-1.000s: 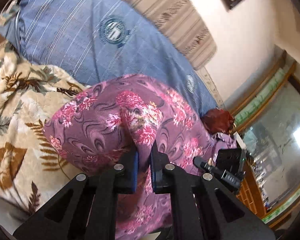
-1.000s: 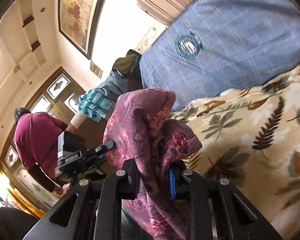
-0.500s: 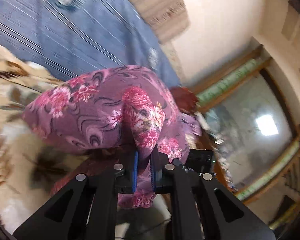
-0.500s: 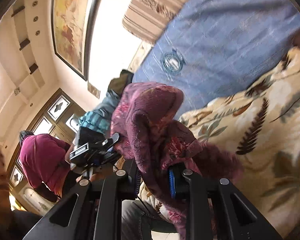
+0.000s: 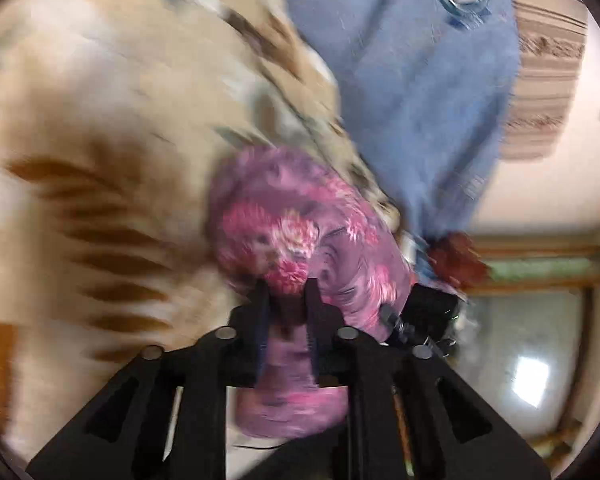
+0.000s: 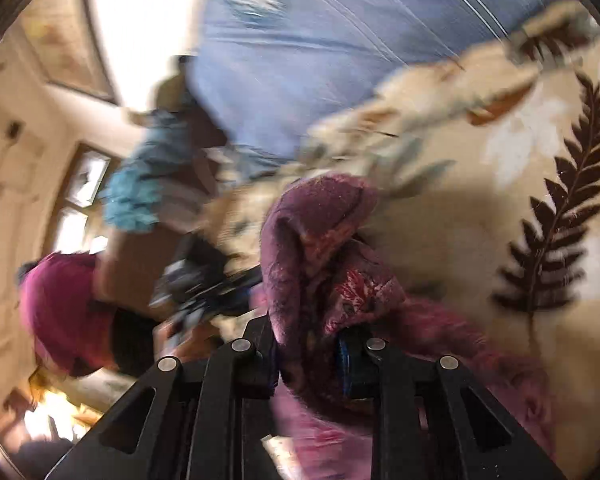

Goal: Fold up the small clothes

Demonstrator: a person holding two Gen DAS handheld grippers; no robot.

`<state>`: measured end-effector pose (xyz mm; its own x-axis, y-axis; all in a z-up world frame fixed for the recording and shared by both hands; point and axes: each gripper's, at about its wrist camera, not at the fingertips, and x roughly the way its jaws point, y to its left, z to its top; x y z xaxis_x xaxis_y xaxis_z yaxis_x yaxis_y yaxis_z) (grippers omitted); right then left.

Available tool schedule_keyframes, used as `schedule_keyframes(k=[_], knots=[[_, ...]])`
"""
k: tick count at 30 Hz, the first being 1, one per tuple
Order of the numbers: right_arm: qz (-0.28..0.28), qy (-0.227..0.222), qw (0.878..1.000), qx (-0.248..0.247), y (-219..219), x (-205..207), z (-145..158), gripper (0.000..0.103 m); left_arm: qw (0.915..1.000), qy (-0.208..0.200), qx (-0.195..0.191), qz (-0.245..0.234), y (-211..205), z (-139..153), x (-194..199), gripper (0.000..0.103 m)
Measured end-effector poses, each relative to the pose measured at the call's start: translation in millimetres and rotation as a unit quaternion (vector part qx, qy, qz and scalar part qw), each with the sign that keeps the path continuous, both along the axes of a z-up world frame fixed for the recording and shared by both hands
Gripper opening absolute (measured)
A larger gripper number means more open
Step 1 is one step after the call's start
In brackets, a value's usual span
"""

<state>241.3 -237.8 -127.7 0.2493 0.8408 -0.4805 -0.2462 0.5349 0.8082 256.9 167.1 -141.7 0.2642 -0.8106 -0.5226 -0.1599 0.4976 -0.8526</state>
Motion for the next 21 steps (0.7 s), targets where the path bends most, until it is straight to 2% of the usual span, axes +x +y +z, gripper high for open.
schedule_keyframes(k=[1, 2, 3, 4, 6, 8, 10, 11, 13, 14, 16, 18, 20, 21], knots=[[-0.006, 0.000, 1.000, -0.018, 1.2, 11.1, -7.5, 0.023, 0.9998, -0.008, 0.007, 0.019, 6.9, 1.4, -0.2, 0.025], [-0.026, -0.004, 0.999, -0.041, -4.3, 24.4, -11.4, 0.024, 0.9991, -0.015, 0.016, 0.037, 12.0, 2.5, -0.4, 0.044], [-0.043, -0.006, 0.998, -0.054, -10.9, 32.8, -11.9, 0.025, 0.9980, -0.018, 0.028, 0.053, 14.9, 5.0, -0.3, 0.056], [-0.048, -0.010, 0.996, -0.073, -16.2, 40.8, -10.4, 0.026, 0.9973, -0.022, 0.040, 0.058, 13.8, 7.7, -0.6, 0.056], [-0.047, -0.020, 0.991, -0.128, -22.4, 55.2, -9.9, 0.037, 0.9967, -0.038, 0.059, 0.040, 2.0, 14.4, -4.0, 0.056], [-0.051, -0.001, 0.982, -0.184, -27.2, 56.9, -11.1, 0.039, 0.9954, -0.052, 0.078, 0.016, -16.9, 22.8, -9.5, 0.056], [-0.058, 0.005, 0.981, -0.186, -35.1, 39.6, -1.7, 0.040, 0.9911, -0.077, 0.106, -0.025, -39.7, 38.1, -27.4, 0.057], [-0.068, -0.006, 0.980, -0.189, -44.2, 18.8, 10.0, 0.044, 0.9889, -0.084, 0.116, -0.039, -48.5, 42.6, -42.3, 0.059], [-0.101, -0.029, 0.977, -0.187, -62.4, -23.4, 29.8, 0.065, 0.9897, -0.089, 0.105, -0.038, -61.9, 44.5, -66.3, 0.063], [-0.116, -0.034, 0.977, -0.177, -70.7, -41.6, 34.7, 0.082, 0.9908, -0.092, 0.091, -0.039, -69.1, 42.1, -82.4, 0.067], [-0.119, -0.031, 0.981, -0.148, -82.9, -78.6, 36.5, 0.084, 0.9913, -0.092, 0.087, -0.037, -81.6, 34.4, -110.1, 0.068], [-0.112, -0.002, 0.988, -0.103, -92.5, -105.7, 18.0, 0.085, 0.9901, -0.093, 0.099, -0.033, -97.3, 24.7, -127.0, 0.068], [-0.117, 0.023, 0.988, -0.096, -94.1, -110.1, -4.5, 0.085, 0.9899, -0.086, 0.109, -0.026, -110.7, 13.3, -131.1, 0.068], [-0.117, 0.029, 0.986, -0.115, -89.8, -102.6, -13.2, 0.082, 0.9875, -0.090, 0.127, -0.026, -120.0, 9.7, -129.8, 0.069]])
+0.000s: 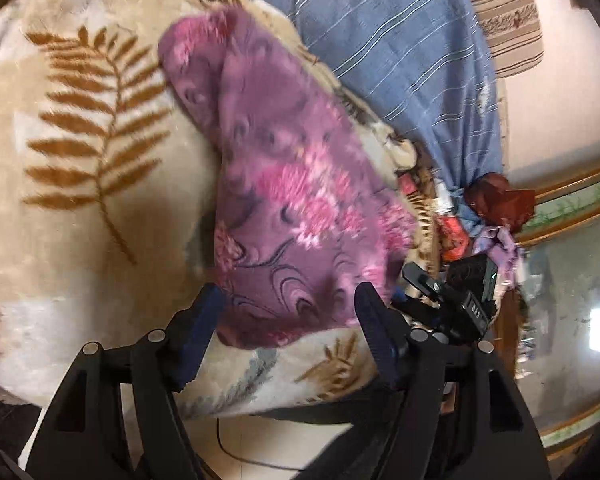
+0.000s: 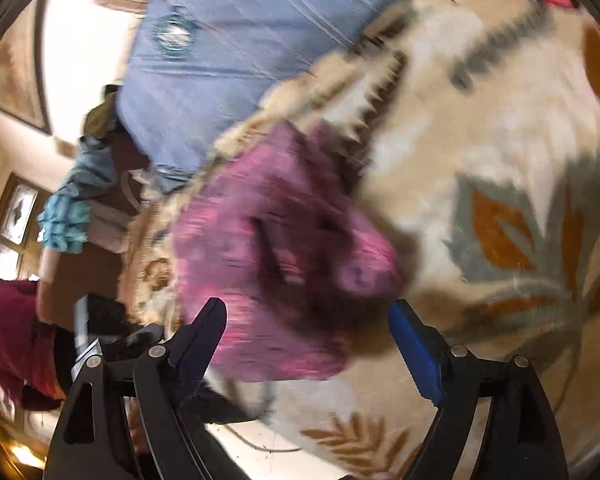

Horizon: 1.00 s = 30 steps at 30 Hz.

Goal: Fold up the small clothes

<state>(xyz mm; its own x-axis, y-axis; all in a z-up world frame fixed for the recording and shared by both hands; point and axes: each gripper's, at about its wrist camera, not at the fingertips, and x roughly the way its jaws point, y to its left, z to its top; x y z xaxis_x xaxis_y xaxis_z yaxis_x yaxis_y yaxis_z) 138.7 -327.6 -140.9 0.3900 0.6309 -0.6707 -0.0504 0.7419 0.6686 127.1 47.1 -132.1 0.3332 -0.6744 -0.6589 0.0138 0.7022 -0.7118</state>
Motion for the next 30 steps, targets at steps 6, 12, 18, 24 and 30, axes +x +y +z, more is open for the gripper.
schedule_keyframes(k=[6, 12, 18, 24, 30], knots=[[0.032, -0.037, 0.996, -0.076, 14.7, 46.8, 1.7, 0.084, 0.9990, -0.023, 0.019, 0.034, -10.6, -4.6, 8.1, 0.077], [0.041, 0.013, 0.999, -0.009, 23.2, 24.2, -1.6, 0.018, 0.9988, 0.038, -0.031, 0.000, 2.3, -5.3, 6.9, 0.040], [0.033, 0.035, 0.996, 0.068, 24.5, -52.2, 45.0, 0.019, 0.9948, 0.073, -0.065, -0.031, 46.2, 40.5, -31.9, 0.040], [0.060, 0.155, 0.985, 0.055, 45.7, -73.7, -56.5, 0.031, 0.9810, 0.190, 0.019, -0.035, 60.1, -41.2, -43.2, 0.047], [0.054, 0.024, 0.997, 0.050, 18.0, -74.4, 30.6, 0.082, 0.9988, 0.045, 0.003, -0.016, 83.6, 51.7, -48.4, 0.068]])
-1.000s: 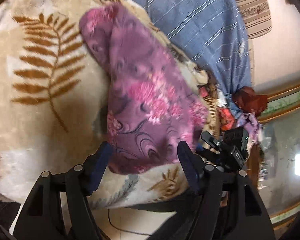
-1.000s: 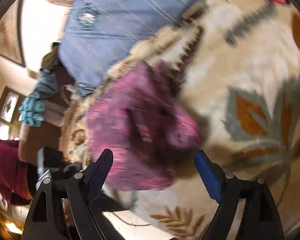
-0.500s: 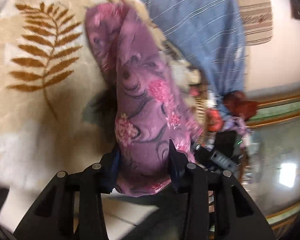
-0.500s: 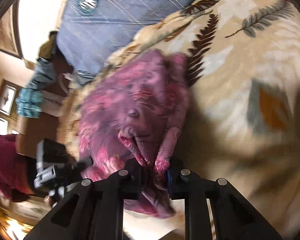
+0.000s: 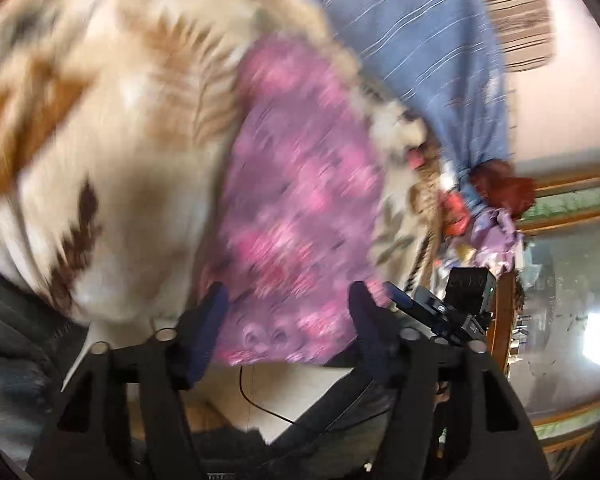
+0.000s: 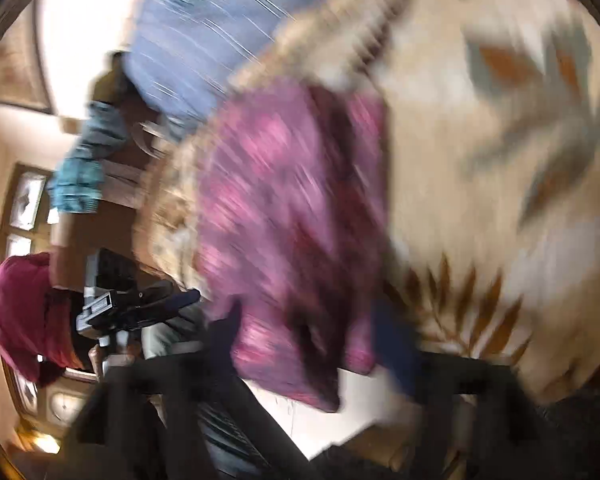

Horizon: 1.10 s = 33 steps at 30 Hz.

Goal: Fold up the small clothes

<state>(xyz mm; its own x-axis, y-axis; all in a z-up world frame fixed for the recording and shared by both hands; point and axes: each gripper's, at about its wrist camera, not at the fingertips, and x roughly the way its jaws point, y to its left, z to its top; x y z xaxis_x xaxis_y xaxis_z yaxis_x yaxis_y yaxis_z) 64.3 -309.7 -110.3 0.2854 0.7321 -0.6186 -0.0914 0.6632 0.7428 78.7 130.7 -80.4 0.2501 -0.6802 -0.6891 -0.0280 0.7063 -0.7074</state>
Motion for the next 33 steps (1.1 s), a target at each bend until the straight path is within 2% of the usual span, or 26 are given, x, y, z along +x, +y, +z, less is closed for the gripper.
schedule_keyframes(k=[2, 3, 5, 6, 8, 10, 11, 12, 13, 14, 15, 17, 19, 21, 23, 25, 26, 27, 28, 29, 30, 32, 33], knots=[[0.010, -0.031, 0.999, 0.004, -2.9, 15.1, 18.8, 0.082, 0.9984, -0.033, 0.045, 0.011, -0.5, 18.4, 26.0, 0.071], [0.009, -0.032, 0.999, -0.002, 0.0, 31.6, 21.5, 0.083, 0.9967, -0.044, 0.068, 0.013, -3.6, 19.9, 43.4, 0.071], [0.007, -0.024, 1.000, -0.017, 6.8, 63.0, 15.2, 0.083, 0.9940, -0.035, 0.101, 0.022, -4.7, 8.8, 84.8, 0.071], [0.001, -0.010, 1.000, -0.021, 10.3, 79.2, 6.7, 0.083, 0.9948, -0.026, 0.096, 0.023, -3.5, -2.3, 104.9, 0.071], [-0.016, 0.024, 0.999, -0.024, 14.6, 106.0, -21.1, 0.081, 0.9973, -0.006, 0.069, 0.025, -2.6, -26.5, 135.6, 0.071], [-0.013, 0.027, 0.999, -0.030, 23.9, 117.9, -36.8, 0.077, 0.9988, 0.005, 0.041, 0.027, -1.9, -44.6, 148.5, 0.071], [-0.015, 0.018, 0.999, -0.026, 26.9, 121.4, -41.0, 0.070, 0.9995, 0.003, 0.022, 0.023, -2.6, -54.3, 155.7, 0.071], [-0.019, 0.012, 1.000, -0.015, 26.4, 122.1, -42.5, 0.057, 0.9995, 0.005, 0.008, 0.031, -5.5, -58.8, 156.3, 0.068], [-0.013, 0.007, 1.000, -0.007, 29.1, 123.7, -44.4, 0.047, 0.9991, 0.010, -0.008, 0.040, -10.8, -65.7, 158.2, 0.059], [-0.005, 0.006, 1.000, -0.013, 32.9, 127.2, -45.0, 0.028, 0.9986, 0.020, -0.023, 0.044, -11.8, -69.7, 159.8, 0.028], [-0.005, 0.008, 1.000, -0.020, 34.6, 130.5, -42.8, 0.026, 0.9974, 0.025, -0.042, 0.052, -12.6, -68.4, 161.3, 0.022], [0.003, -0.005, 0.999, -0.033, 37.8, 133.8, -29.0, 0.023, 0.9958, -0.024, -0.075, 0.047, -9.8, -42.5, 157.3, 0.021], [0.014, -0.054, 0.998, -0.034, 39.4, 129.3, 2.1, 0.023, 0.9895, -0.075, -0.116, 0.043, -7.2, -18.1, 156.7, 0.021], [0.009, -0.084, 0.996, -0.033, 36.5, 131.9, 22.4, 0.023, 0.9856, -0.106, -0.122, 0.052, -5.2, -7.4, 164.5, 0.021], [0.003, -0.093, 0.995, -0.047, 35.8, 145.9, 22.0, 0.023, 0.9896, -0.096, -0.095, 0.050, -7.5, -16.5, 179.5, 0.021], [0.006, -0.081, 0.995, -0.054, 35.6, 160.8, 3.6, 0.024, 0.9957, -0.072, -0.008, 0.058, -13.5, -37.2, 190.0, 0.021], [0.013, -0.068, 0.996, -0.054, 37.4, 169.4, -14.1, 0.031, 0.9928, -0.073, 0.065, 0.069, -18.8, -44.8, 189.2, 0.025], [0.011, -0.051, 0.997, -0.059, 38.0, 174.7, -33.4, 0.041, 0.9900, -0.080, 0.097, 0.063, -24.7, -47.3, 187.9, 0.032], [0.003, -0.035, 0.998, -0.044, 35.3, 175.4, -49.8, 0.040, 0.9881, -0.086, 0.114, 0.057, -29.8, -47.5, 184.7, 0.035], [-0.016, -0.041, 0.999, -0.012, 27.8, 170.5, -51.5, 0.041, 0.9866, -0.089, 0.124, 0.057, -32.2, -44.9, 181.4, 0.039], [-0.022, -0.034, 0.999, -0.009, 21.7, 166.8, -47.0, 0.047, 0.9838, -0.097, 0.138, 0.062, -33.9, -38.7, 176.2, 0.043], [-0.028, -0.039, 0.997, -0.055, 17.8, 155.7, -22.5, 0.048, 0.9735, -0.121, 0.178, 0.076, -36.6, -23.4, 159.5, 0.051], [-0.034, -0.051, 0.995, -0.077, 15.1, 147.5, -9.5, 0.050, 0.9641, -0.136, 0.211, 0.086, -40.6, -15.6, 149.2, 0.051]])
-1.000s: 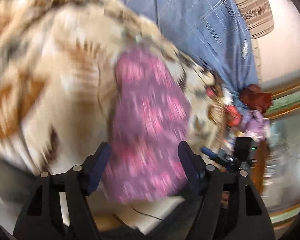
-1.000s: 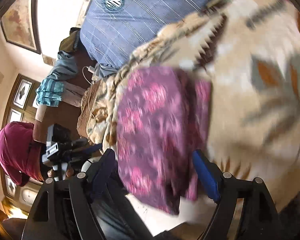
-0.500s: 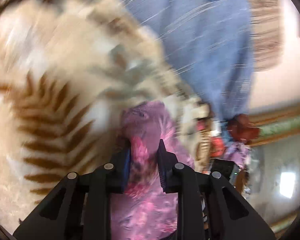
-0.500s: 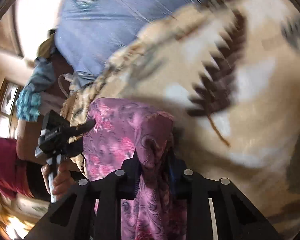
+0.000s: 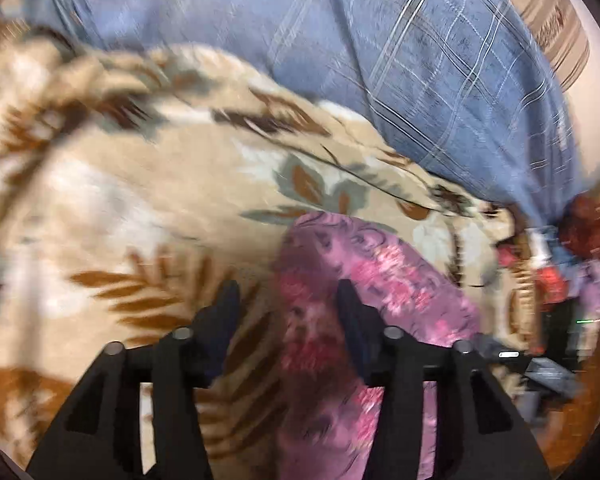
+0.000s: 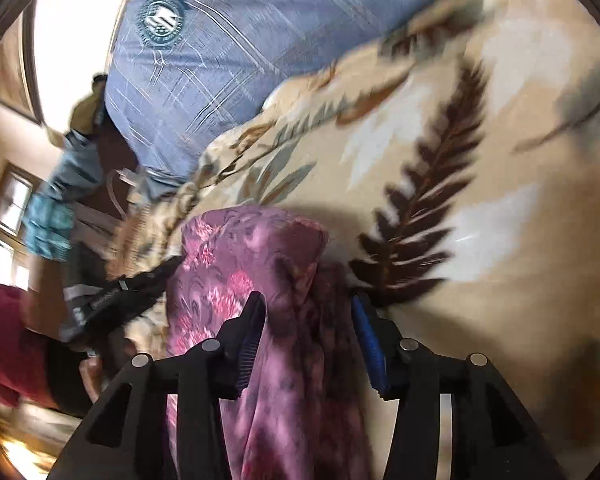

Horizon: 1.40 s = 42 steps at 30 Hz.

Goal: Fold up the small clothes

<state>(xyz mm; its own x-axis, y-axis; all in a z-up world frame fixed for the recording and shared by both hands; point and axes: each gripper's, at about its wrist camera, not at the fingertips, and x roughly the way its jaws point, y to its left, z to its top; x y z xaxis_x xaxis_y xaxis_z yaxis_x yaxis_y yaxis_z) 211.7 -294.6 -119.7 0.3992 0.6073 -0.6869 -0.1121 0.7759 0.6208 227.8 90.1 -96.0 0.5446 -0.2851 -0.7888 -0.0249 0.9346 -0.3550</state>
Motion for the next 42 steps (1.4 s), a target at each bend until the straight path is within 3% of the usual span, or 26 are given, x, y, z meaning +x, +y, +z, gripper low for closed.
schedule_keyframes(k=[3, 5, 9, 13, 16, 18, 22, 26, 31, 36, 39, 42], knots=[[-0.023, -0.034, 0.999, -0.028, -6.1, -41.1, 37.4, 0.065, 0.9984, -0.030, 0.049, 0.000, -10.9, 14.5, -39.2, 0.059], [-0.043, -0.040, 0.997, -0.047, -3.6, -74.7, 48.6, 0.069, 0.9980, -0.035, 0.052, 0.004, -15.3, 15.6, -72.0, 0.059], [-0.099, -0.034, 0.987, -0.119, 14.8, -153.3, 47.9, 0.070, 0.9972, -0.042, 0.056, 0.026, -29.4, 7.9, -165.6, 0.060], [-0.083, -0.039, 0.983, -0.161, 42.0, -213.7, 52.9, 0.070, 0.9936, -0.040, 0.102, 0.027, -44.0, 22.5, -222.7, 0.060], [-0.063, -0.054, 0.978, -0.190, 56.0, -246.9, 69.5, 0.070, 0.9928, -0.071, 0.097, 0.003, -52.4, 50.9, -253.7, 0.060], [-0.061, -0.074, 0.975, -0.203, 62.6, -262.8, 85.9, 0.070, 0.9914, -0.086, 0.098, -0.007, -56.6, 69.1, -266.4, 0.060], [-0.068, -0.107, 0.966, -0.224, 72.7, -287.6, 114.5, 0.072, 0.9831, -0.111, 0.145, 0.012, -62.2, 96.0, -287.8, 0.060], [-0.075, -0.126, 0.964, -0.224, 78.0, -302.0, 132.5, 0.072, 0.9828, -0.096, 0.158, 0.011, -60.8, 109.0, -294.5, 0.060], [-0.079, -0.125, 0.962, -0.229, 78.5, -304.1, 137.0, 0.073, 0.9797, -0.114, 0.165, 0.010, -65.2, 114.3, -309.8, 0.073], [-0.075, -0.121, 0.961, -0.238, 84.6, -305.9, 134.9, 0.073, 0.9823, -0.093, 0.161, 0.025, -58.7, 109.7, -306.8, 0.074], [-0.074, -0.120, 0.960, -0.242, 86.6, -306.5, 133.9, 0.073, 0.9792, -0.085, 0.184, 0.016, -63.5, 108.6, -304.7, 0.074], [-0.072, -0.122, 0.960, -0.242, 87.8, -305.6, 133.3, 0.073, 0.9803, -0.087, 0.177, 0.011, -65.0, 109.1, -306.3, 0.074]])
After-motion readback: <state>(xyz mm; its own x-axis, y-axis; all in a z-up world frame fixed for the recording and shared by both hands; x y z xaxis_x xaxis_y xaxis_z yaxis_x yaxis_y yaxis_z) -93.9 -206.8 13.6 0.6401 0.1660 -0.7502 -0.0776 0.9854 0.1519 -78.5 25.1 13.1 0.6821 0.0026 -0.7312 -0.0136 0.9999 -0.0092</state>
